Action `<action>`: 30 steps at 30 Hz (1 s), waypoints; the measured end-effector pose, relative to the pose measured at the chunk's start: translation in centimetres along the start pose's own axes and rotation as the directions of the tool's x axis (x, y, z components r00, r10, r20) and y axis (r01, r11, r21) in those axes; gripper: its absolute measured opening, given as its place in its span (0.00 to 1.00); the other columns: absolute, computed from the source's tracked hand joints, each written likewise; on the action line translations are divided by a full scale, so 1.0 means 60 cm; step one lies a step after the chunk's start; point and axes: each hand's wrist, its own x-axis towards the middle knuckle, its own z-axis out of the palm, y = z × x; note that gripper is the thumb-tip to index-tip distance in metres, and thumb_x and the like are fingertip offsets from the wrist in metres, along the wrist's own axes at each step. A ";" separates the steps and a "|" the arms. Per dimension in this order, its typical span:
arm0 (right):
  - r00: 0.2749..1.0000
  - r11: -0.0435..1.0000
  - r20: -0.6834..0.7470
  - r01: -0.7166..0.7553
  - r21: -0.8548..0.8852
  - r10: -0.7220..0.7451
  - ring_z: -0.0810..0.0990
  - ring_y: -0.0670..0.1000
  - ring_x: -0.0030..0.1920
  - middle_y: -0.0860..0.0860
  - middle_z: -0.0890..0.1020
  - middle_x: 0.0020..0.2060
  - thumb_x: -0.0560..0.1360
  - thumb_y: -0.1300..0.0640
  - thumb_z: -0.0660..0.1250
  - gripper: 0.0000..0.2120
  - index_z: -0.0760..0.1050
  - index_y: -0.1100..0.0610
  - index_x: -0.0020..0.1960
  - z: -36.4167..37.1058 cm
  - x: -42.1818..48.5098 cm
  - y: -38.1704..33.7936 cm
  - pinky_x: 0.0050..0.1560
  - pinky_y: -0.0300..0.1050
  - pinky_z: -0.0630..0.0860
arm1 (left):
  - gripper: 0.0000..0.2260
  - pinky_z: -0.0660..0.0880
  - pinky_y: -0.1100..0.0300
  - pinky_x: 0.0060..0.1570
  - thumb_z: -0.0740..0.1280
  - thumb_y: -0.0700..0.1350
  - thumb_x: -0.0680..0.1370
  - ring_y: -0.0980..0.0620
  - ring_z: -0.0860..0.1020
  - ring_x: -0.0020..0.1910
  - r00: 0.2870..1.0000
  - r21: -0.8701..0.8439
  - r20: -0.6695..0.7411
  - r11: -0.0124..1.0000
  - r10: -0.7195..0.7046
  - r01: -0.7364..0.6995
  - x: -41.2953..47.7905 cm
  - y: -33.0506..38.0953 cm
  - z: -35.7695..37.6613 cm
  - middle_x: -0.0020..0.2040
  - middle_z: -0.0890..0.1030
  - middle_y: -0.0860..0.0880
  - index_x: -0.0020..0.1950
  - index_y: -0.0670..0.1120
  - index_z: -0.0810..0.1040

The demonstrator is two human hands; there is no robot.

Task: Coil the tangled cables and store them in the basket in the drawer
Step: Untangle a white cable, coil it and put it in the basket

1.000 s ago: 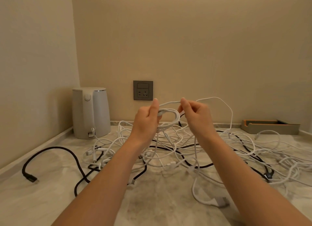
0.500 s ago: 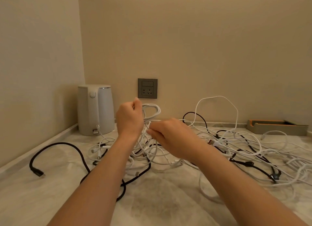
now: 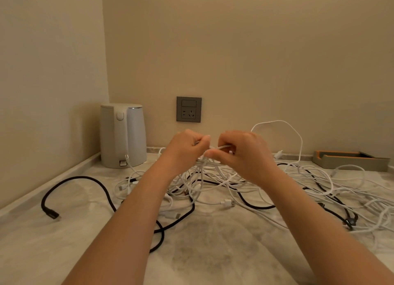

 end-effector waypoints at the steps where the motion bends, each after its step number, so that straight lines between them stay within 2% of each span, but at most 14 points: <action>1: 0.999 0.995 0.002 -0.036 0.091 0.036 0.65 0.43 0.26 0.43 0.68 0.24 0.65 0.29 0.58 0.23 0.67 0.49 0.30 -0.002 0.001 0.000 0.29 0.40 0.63 | 0.22 0.58 0.61 0.26 0.59 0.43 0.81 0.58 0.58 0.21 0.999 -0.065 0.045 0.998 0.000 0.003 -0.001 0.001 -0.002 0.22 0.61 0.53 0.26 0.45 0.65; 4: 0.993 0.884 0.081 -0.118 0.452 0.091 0.63 0.43 0.26 0.44 0.68 0.23 0.69 0.42 0.68 0.17 0.71 0.53 0.31 0.001 -0.001 0.001 0.29 0.37 0.61 | 0.22 0.59 0.68 0.22 0.58 0.43 0.82 0.60 0.58 0.20 0.987 -0.250 0.159 0.966 -0.022 0.061 -0.004 0.002 -0.005 0.20 0.61 0.57 0.27 0.45 0.66; 7: 0.981 0.760 0.164 -0.184 0.623 0.103 0.63 0.46 0.28 0.50 0.67 0.26 0.74 0.50 0.66 0.12 0.73 0.54 0.34 0.006 -0.006 0.004 0.29 0.36 0.61 | 0.22 0.60 0.67 0.21 0.56 0.47 0.82 0.58 0.60 0.19 0.960 -0.354 0.265 0.917 -0.090 0.184 -0.008 0.000 0.000 0.21 0.63 0.55 0.29 0.44 0.66; 12: 0.960 0.675 0.221 -0.277 0.684 0.170 0.63 0.44 0.30 0.44 0.67 0.27 0.70 0.44 0.64 0.12 0.73 0.51 0.33 0.017 -0.008 0.008 0.31 0.35 0.62 | 0.23 0.63 0.68 0.21 0.53 0.55 0.81 0.59 0.61 0.19 0.930 -0.366 0.322 0.882 -0.179 0.296 -0.013 0.010 -0.001 0.21 0.63 0.55 0.29 0.46 0.65; 18: 0.907 0.698 0.389 -0.383 0.605 0.161 0.59 0.46 0.29 0.47 0.62 0.27 0.70 0.43 0.64 0.18 0.69 0.58 0.34 0.010 -0.015 0.019 0.31 0.39 0.57 | 0.25 0.64 0.66 0.25 0.52 0.66 0.70 0.56 0.63 0.22 0.871 -0.293 0.456 0.893 -0.183 0.341 -0.021 0.021 0.004 0.25 0.64 0.51 0.32 0.45 0.66; 20: 0.906 0.682 0.391 -0.391 0.618 0.165 0.63 0.49 0.28 0.51 0.67 0.27 0.71 0.43 0.63 0.20 0.70 0.60 0.36 0.007 -0.016 0.021 0.33 0.38 0.62 | 0.27 0.63 0.63 0.28 0.51 0.68 0.69 0.54 0.63 0.25 0.863 -0.318 0.473 0.879 -0.178 0.356 -0.021 0.022 0.005 0.28 0.65 0.48 0.33 0.44 0.68; 21: 0.900 0.665 0.409 -0.398 0.632 0.150 0.69 0.57 0.31 0.59 0.72 0.31 0.73 0.43 0.62 0.22 0.73 0.63 0.40 0.007 -0.016 0.024 0.37 0.41 0.69 | 0.28 0.62 0.62 0.28 0.52 0.69 0.69 0.53 0.62 0.26 0.863 -0.342 0.475 0.868 -0.171 0.361 -0.021 0.022 0.006 0.29 0.65 0.48 0.35 0.43 0.70; 22: 0.889 0.644 0.439 -0.413 0.644 0.131 0.74 0.66 0.40 0.67 0.75 0.40 0.76 0.42 0.61 0.24 0.74 0.66 0.48 0.005 -0.017 0.028 0.45 0.51 0.74 | 0.30 0.62 0.63 0.27 0.52 0.70 0.70 0.53 0.62 0.26 0.864 -0.367 0.477 0.857 -0.162 0.363 -0.021 0.021 0.007 0.29 0.66 0.47 0.36 0.43 0.72; 23: 0.880 0.636 0.460 -0.424 0.645 0.120 0.73 0.71 0.50 0.71 0.74 0.50 0.77 0.42 0.60 0.26 0.74 0.67 0.55 0.002 -0.018 0.030 0.55 0.63 0.72 | 0.32 0.61 0.64 0.26 0.54 0.72 0.70 0.53 0.62 0.26 0.864 -0.392 0.480 0.844 -0.153 0.367 -0.020 0.021 0.009 0.29 0.67 0.47 0.37 0.42 0.74; 24: 0.880 0.636 0.460 -0.422 0.647 0.115 0.70 0.73 0.55 0.72 0.73 0.54 0.77 0.42 0.60 0.26 0.73 0.65 0.58 -0.002 -0.018 0.031 0.60 0.68 0.67 | 0.32 0.61 0.65 0.25 0.58 0.72 0.70 0.54 0.62 0.25 0.863 -0.417 0.485 0.829 -0.143 0.372 -0.019 0.020 0.011 0.29 0.67 0.47 0.37 0.42 0.74; 25: 0.888 0.649 0.444 -0.410 0.641 0.121 0.70 0.73 0.54 0.72 0.73 0.54 0.76 0.40 0.59 0.26 0.75 0.63 0.58 -0.004 -0.017 0.031 0.60 0.69 0.66 | 0.29 0.61 0.66 0.24 0.62 0.70 0.71 0.54 0.62 0.24 0.861 -0.440 0.492 0.816 -0.129 0.374 -0.018 0.021 0.013 0.29 0.67 0.47 0.37 0.41 0.75; 27: 0.900 0.681 0.404 -0.401 0.613 0.165 0.74 0.65 0.42 0.64 0.78 0.43 0.76 0.39 0.57 0.24 0.79 0.58 0.49 0.001 -0.014 0.033 0.49 0.58 0.73 | 0.21 0.61 0.67 0.23 0.65 0.60 0.73 0.55 0.62 0.23 0.874 -0.484 0.473 0.796 -0.110 0.362 -0.018 0.023 0.013 0.28 0.68 0.48 0.34 0.43 0.77; 29: 0.896 0.710 0.393 -0.414 0.569 0.208 0.69 0.44 0.28 0.45 0.74 0.26 0.78 0.43 0.52 0.23 0.77 0.56 0.38 0.013 -0.015 0.029 0.36 0.38 0.68 | 0.15 0.62 0.68 0.21 0.65 0.54 0.74 0.57 0.63 0.22 0.913 -0.566 0.396 0.755 -0.103 0.331 -0.019 0.022 0.006 0.26 0.69 0.52 0.35 0.44 0.77; 30: 0.886 0.737 0.408 -0.425 0.526 0.220 0.68 0.40 0.26 0.40 0.71 0.22 0.80 0.45 0.50 0.24 0.75 0.56 0.36 0.019 -0.016 0.025 0.36 0.36 0.65 | 0.14 0.63 0.68 0.21 0.64 0.52 0.75 0.58 0.63 0.21 0.933 -0.625 0.345 0.717 -0.103 0.310 -0.019 0.021 0.002 0.25 0.70 0.53 0.37 0.43 0.76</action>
